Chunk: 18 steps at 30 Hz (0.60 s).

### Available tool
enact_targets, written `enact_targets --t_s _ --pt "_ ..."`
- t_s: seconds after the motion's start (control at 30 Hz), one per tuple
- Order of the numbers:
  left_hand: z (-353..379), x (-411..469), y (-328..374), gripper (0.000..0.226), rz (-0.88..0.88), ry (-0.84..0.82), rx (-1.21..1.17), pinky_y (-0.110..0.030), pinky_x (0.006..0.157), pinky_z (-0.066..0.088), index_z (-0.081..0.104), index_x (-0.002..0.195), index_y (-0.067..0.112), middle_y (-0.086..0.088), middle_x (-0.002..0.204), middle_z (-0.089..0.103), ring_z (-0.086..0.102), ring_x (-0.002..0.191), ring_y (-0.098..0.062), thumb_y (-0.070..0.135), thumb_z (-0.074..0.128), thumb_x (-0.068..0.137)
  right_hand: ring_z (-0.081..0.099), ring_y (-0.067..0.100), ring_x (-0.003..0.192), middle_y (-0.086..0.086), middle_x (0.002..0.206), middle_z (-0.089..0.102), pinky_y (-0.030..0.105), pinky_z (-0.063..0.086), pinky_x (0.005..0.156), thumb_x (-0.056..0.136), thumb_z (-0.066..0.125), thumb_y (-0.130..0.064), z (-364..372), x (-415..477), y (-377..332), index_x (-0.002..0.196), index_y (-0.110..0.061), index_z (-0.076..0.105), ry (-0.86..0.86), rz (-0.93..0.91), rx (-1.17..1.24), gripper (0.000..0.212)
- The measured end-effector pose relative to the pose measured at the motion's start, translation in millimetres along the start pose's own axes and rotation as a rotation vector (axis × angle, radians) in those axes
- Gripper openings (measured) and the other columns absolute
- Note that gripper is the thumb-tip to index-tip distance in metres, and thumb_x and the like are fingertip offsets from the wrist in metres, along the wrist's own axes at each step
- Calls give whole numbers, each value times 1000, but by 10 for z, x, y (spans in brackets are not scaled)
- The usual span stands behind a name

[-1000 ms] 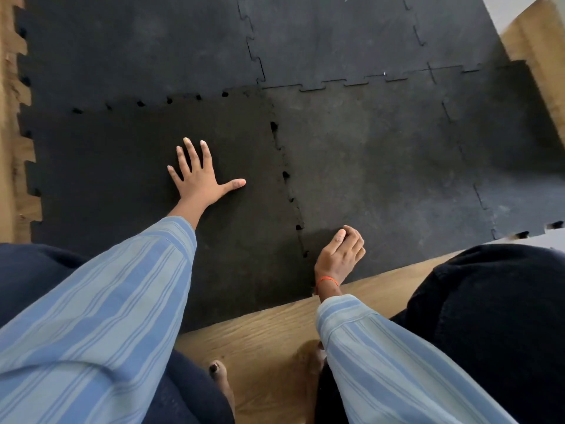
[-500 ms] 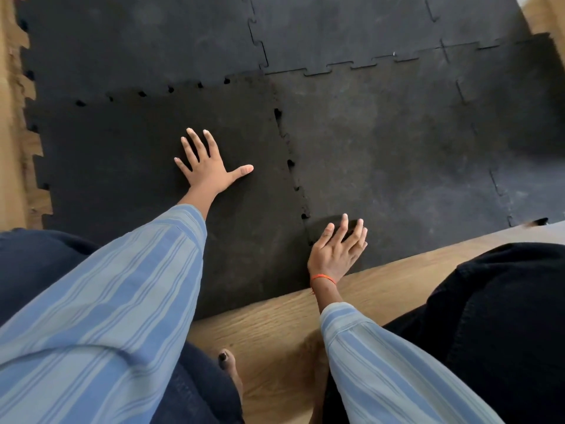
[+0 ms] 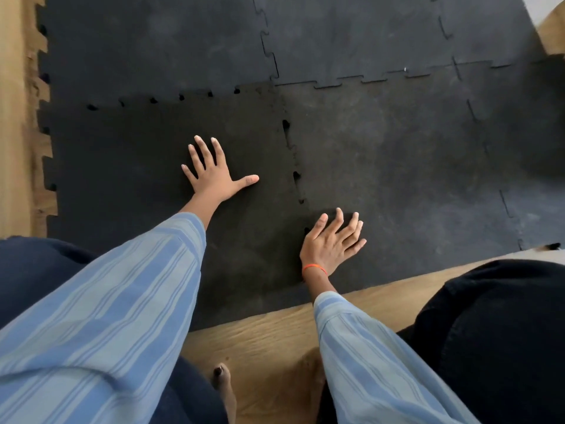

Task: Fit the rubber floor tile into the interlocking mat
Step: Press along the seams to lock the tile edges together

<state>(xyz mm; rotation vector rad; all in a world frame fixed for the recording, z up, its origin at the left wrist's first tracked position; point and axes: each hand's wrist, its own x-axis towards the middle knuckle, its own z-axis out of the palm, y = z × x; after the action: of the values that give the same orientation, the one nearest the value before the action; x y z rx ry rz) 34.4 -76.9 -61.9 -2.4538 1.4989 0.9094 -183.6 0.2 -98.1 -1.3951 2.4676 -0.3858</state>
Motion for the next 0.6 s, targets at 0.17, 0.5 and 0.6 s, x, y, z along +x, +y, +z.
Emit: enact_targets --t_s 0.17,0.5,0.6 --pt "115 26 -68 126 23 111 18 -55 114 -4 -21 148 19 -12 154 -28 -22 142 -30 93 31 60 14 25 144 7 153 25 53 1 116 93 20 -53 -18 -6 -5 133 -25 42 -23 -1 9 54" --pt "343 29 -149 117 60 376 13 -51 116 -1 -4 152 22 -8 159 -12 -11 146 -25 94 20 63 16 24 139 5 141 31 51 -3 117 99 27 -37 66 684 -546 120 -20 48 -14 72 100 34" --pt "358 20 -151 117 60 429 -20 -51 117 2 5 152 21 -8 160 -5 -4 146 -24 94 24 62 17 25 138 6 140 32 55 0 116 98 25 -39 136 684 -527 119 -21 46 17 26 27 35"
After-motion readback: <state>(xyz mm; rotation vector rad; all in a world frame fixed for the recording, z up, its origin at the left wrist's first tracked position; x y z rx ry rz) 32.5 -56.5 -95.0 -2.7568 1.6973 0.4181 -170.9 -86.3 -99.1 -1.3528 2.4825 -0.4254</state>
